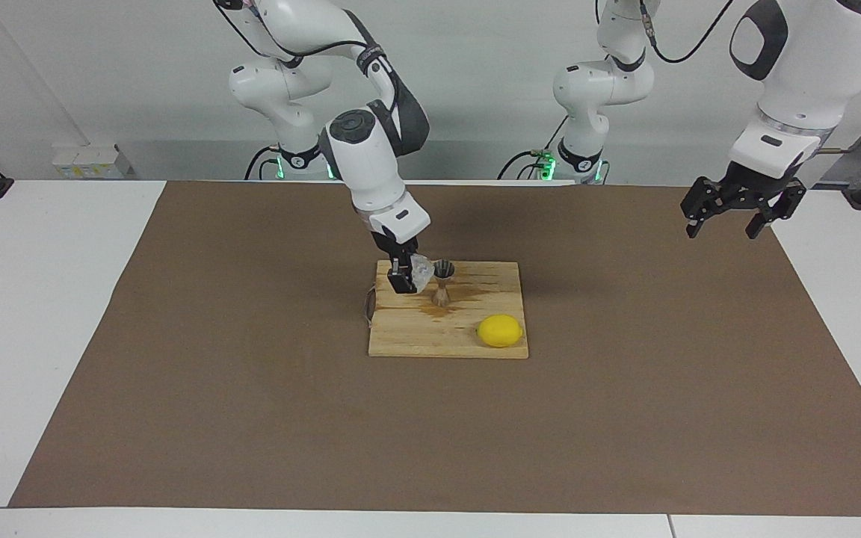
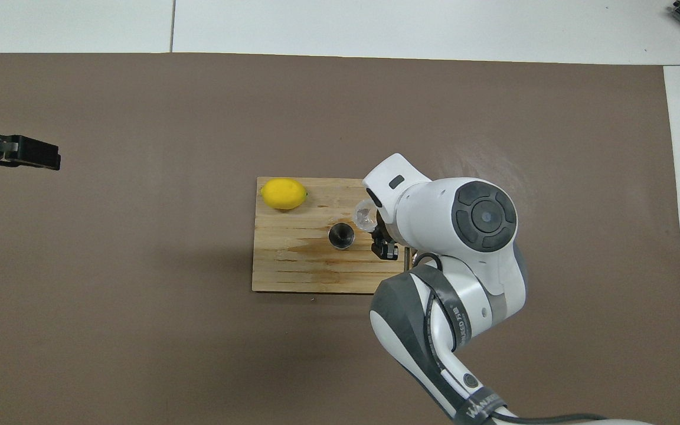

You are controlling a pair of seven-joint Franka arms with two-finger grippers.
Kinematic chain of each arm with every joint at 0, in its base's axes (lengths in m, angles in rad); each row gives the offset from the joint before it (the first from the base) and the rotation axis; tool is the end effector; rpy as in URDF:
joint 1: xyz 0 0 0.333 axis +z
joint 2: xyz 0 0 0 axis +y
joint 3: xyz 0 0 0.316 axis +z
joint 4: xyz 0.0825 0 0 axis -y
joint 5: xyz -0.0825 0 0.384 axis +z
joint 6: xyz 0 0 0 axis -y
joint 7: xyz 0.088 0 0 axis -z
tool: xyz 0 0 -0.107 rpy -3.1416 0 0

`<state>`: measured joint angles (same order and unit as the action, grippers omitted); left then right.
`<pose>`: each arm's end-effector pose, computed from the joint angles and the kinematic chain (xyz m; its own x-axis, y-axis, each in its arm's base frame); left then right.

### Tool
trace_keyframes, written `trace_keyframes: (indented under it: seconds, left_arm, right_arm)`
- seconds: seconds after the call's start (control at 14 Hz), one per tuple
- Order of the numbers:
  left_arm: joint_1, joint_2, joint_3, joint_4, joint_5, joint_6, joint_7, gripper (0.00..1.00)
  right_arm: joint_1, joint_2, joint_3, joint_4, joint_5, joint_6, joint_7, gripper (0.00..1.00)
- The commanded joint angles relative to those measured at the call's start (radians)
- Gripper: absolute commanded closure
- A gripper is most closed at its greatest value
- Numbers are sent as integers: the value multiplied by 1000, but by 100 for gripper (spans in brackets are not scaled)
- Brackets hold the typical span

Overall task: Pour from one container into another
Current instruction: 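Tilt the white cup over the metal cup with the right gripper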

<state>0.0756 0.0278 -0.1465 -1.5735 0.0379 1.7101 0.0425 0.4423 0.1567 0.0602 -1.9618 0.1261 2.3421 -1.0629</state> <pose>0.5755 -0.0361 0.6207 0.9873 -0.1175 0.1073 -0.1139 -0.9927 -0.0384 0.5353 0.2950 0.4182 0.0692 0.9758 0.2072 0.9863 -0.0980 0.1324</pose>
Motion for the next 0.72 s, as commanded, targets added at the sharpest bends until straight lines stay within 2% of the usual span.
trace_keyframes:
  seconds: [0.0,0.64]
  left_arm:
    - [9,1,-2,4,8,0,13,0]
    - [-5,-19,-2,-69,10,13,39,0]
  right_arm:
    - [12,11,0,47,-55,-52,49,100]
    - [64,18,0,86,-204,-121,130,100]
